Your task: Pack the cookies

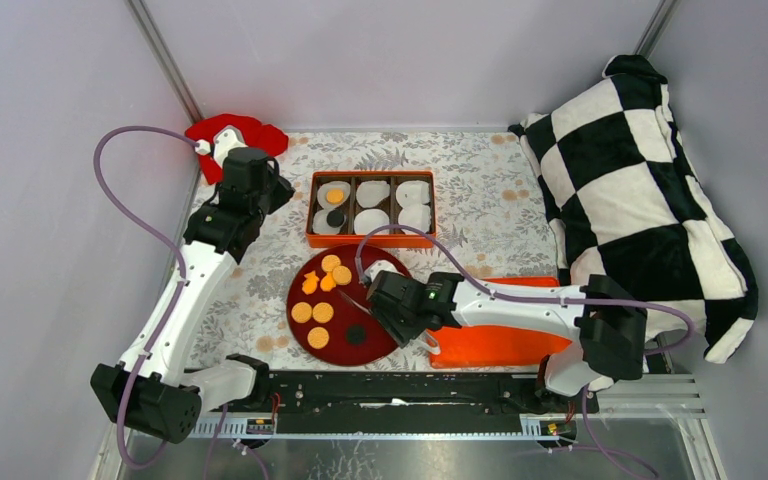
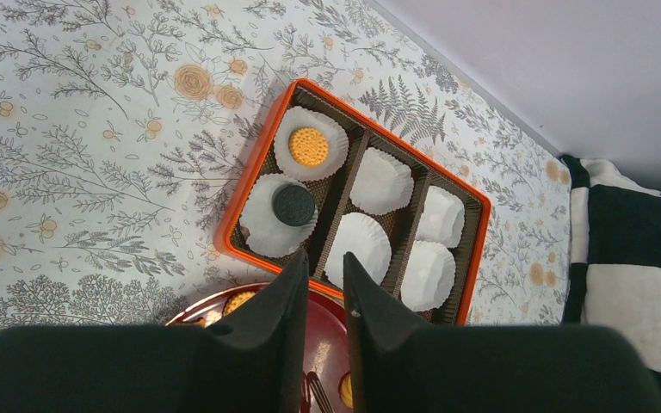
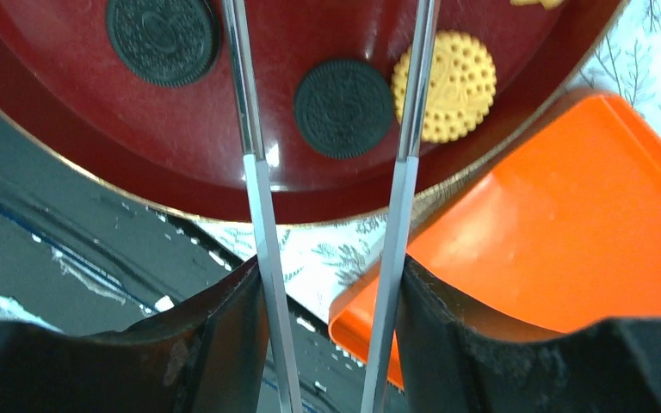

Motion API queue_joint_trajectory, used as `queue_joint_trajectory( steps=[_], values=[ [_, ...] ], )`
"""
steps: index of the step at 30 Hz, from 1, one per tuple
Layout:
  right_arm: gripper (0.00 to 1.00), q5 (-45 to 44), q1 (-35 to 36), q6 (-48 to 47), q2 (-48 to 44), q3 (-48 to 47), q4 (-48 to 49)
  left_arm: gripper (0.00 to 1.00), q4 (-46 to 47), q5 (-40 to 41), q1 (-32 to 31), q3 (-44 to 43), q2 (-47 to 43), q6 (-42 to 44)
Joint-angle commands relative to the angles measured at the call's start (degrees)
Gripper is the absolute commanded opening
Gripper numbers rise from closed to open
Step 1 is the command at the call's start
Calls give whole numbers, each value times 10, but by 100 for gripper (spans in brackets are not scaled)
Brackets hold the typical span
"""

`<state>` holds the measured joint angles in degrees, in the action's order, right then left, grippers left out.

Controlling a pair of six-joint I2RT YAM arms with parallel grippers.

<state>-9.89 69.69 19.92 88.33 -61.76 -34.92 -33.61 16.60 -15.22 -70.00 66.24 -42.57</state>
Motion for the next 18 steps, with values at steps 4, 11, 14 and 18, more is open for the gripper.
queue_joint_trajectory(
  steps=[4, 11, 14, 18],
  values=[
    [55, -23, -6, -43, 75, -68, 58, 25, 15, 5, -3, 2, -5, 3],
    [49, 11, -47, -65, 95, -76, 86, 26, 13, 18, -2, 4, -5, 10],
    [46, 23, -63, -84, 91, -81, 87, 26, 13, 17, -3, 5, 0, 10],
    [31, 23, -65, -103, 81, -99, 65, 25, 13, 11, -2, 5, 2, 8]
  ],
)
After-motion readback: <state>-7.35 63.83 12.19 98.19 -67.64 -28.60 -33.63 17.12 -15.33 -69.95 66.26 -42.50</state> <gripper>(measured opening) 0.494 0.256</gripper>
